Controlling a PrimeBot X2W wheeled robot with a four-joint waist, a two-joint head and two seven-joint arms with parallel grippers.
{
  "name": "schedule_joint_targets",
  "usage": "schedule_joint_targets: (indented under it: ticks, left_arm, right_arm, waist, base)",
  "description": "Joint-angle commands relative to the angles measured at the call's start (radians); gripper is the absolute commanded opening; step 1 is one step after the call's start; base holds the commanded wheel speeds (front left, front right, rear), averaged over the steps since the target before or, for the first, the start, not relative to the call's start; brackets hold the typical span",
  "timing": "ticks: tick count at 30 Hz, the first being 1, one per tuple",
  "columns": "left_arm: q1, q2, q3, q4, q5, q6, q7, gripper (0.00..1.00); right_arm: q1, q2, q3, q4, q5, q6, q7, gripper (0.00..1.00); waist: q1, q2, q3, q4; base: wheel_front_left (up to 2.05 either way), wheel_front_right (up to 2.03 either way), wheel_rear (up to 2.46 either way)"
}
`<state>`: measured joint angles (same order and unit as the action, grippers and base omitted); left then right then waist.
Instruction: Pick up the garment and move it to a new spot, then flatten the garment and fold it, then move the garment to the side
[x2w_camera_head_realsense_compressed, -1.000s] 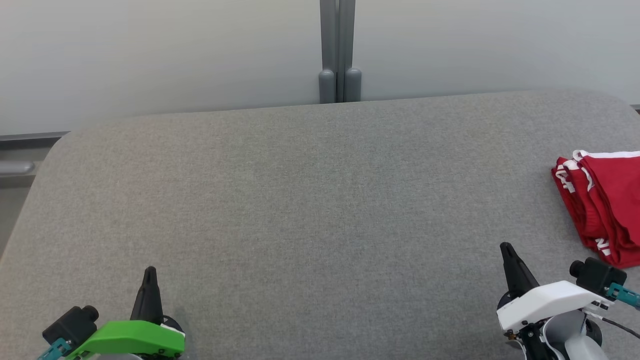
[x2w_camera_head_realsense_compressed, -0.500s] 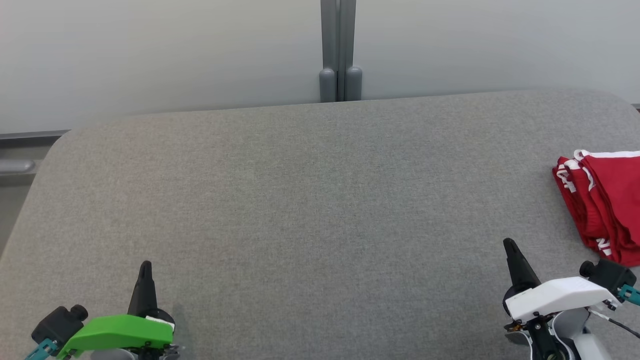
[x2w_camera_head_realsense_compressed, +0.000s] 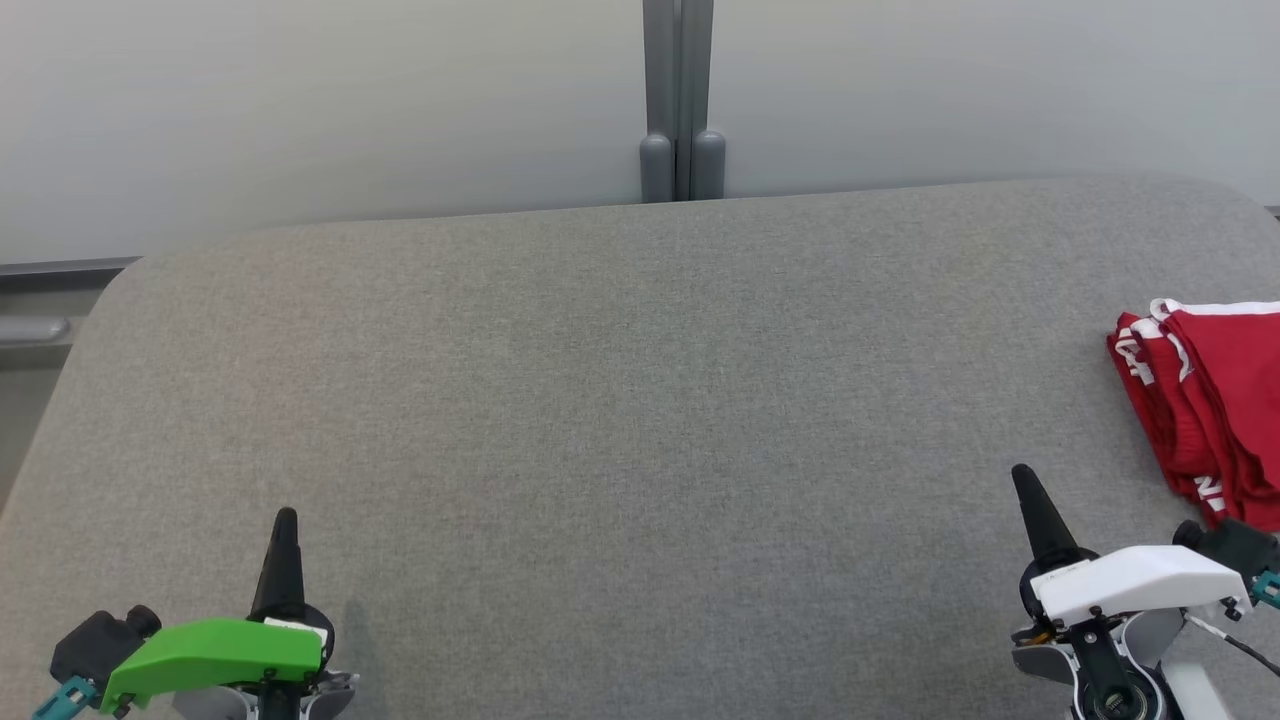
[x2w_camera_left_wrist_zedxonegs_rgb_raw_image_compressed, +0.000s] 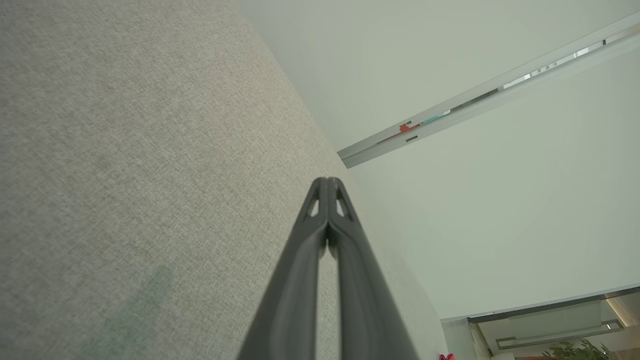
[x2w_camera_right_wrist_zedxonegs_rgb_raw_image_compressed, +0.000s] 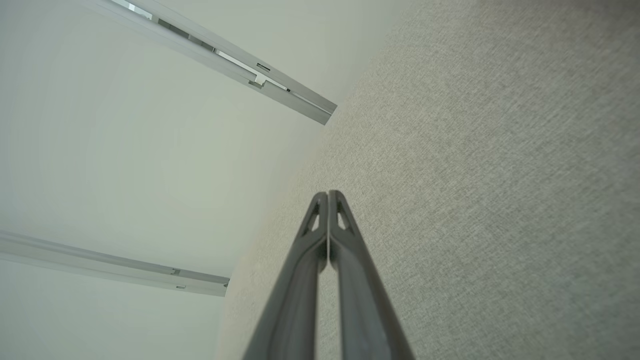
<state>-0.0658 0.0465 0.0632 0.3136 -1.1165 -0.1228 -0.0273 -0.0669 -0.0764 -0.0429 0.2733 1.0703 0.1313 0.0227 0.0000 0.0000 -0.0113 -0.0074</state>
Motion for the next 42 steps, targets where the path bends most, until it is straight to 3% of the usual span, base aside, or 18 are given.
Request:
schedule_joint_targets:
  ticks: [1, 42]
  left_arm:
    - [-0.027, 0.005, 0.006, -0.015, -0.025, -0.003, 0.007, 0.0]
    - [-0.043, 0.006, 0.04, -0.054, -0.358, -0.009, 0.105, 0.0]
  right_arm:
    - [-0.021, -0.001, -0.006, -0.014, 0.031, 0.0, 0.004, 0.0]
    - [-0.041, 0.018, -0.054, -0.026, 0.392, 0.0, 0.067, 0.0]
  waist:
    - [0.0, 0.0, 0.0, 0.0]
    - [0.0, 0.0, 0.009, 0.005]
  base:
    - [0.0, 0.0, 0.0]
    - [0.0, 0.0, 0.0]
